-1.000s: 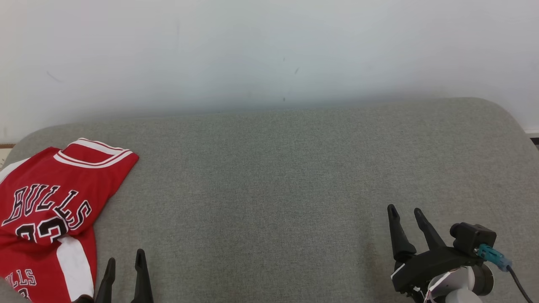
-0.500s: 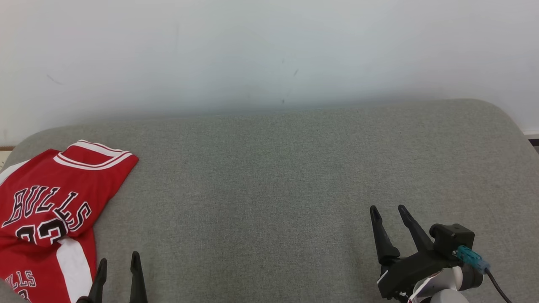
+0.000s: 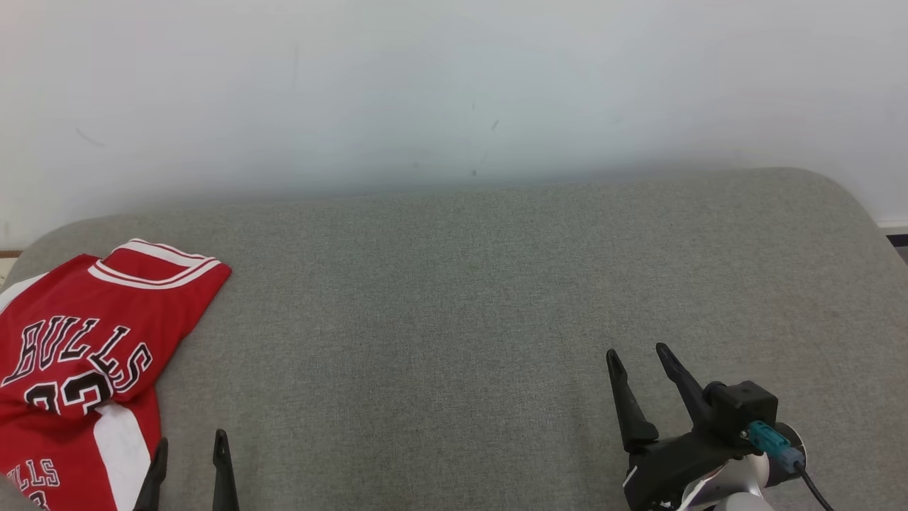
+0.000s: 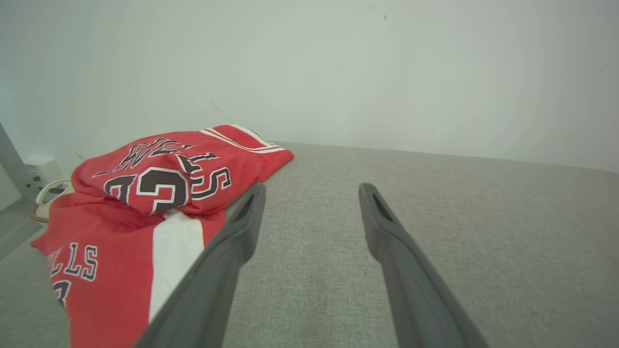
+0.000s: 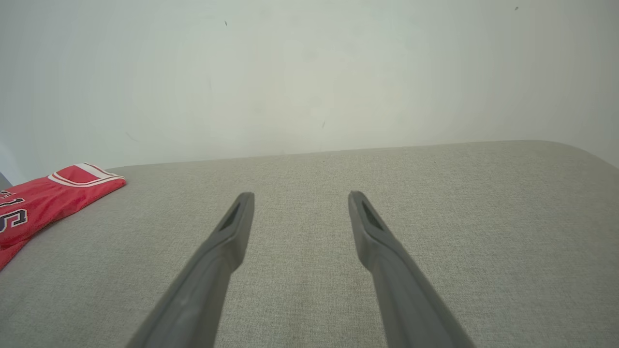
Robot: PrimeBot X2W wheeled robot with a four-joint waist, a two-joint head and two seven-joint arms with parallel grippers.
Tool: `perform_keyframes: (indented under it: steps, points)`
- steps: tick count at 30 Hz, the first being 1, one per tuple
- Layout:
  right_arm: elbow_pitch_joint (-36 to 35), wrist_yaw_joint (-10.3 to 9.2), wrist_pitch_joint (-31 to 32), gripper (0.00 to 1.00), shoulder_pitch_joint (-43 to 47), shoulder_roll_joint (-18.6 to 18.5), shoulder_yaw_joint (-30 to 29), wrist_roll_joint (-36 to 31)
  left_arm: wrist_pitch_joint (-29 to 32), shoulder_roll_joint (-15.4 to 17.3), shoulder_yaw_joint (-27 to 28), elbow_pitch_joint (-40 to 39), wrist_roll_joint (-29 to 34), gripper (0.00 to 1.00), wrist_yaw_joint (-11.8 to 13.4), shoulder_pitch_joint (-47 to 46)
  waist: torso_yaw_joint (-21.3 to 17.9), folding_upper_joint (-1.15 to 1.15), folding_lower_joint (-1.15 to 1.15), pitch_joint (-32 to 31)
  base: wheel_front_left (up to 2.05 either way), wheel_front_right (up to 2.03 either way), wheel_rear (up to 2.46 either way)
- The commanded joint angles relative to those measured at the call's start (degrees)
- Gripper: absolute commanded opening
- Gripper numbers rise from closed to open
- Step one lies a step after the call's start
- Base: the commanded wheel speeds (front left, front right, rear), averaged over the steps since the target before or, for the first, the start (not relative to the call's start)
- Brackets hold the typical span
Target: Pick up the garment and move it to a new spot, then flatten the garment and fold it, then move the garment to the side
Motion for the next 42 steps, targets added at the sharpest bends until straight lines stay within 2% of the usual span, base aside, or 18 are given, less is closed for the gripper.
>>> perform_keyframes:
  steps: [1, 23, 42]
  points:
    - [-0.5, 0.03, -0.1, 1.0, 0.4, 0.1, 0.3, -0.9, -0.1, 0.4, 0.3, -0.5, 1.1, 1.0, 0.4, 0.5, 0.0, 0.0, 0.0, 0.0, 0.0, 0.0, 0.0]
    - [-6.1, 0.04, 0.3, 1.0, 4.7, 2.5, -3.5, -7.4, -0.1, 1.4, 2.0, -3.0, 10.3, 1.0, 3.0, 2.8, -0.3, 0.0, 0.0, -0.7, 0.0, 0.0, 0.0]
    - [-6.4, 0.04, 0.6, 1.0, 4.9, 2.7, -5.2, -4.8, -0.1, 1.7, 1.9, -3.1, 9.0, 1.0, 3.2, 2.9, -0.3, 0.0, 0.0, -0.5, 0.0, 0.0, 0.0]
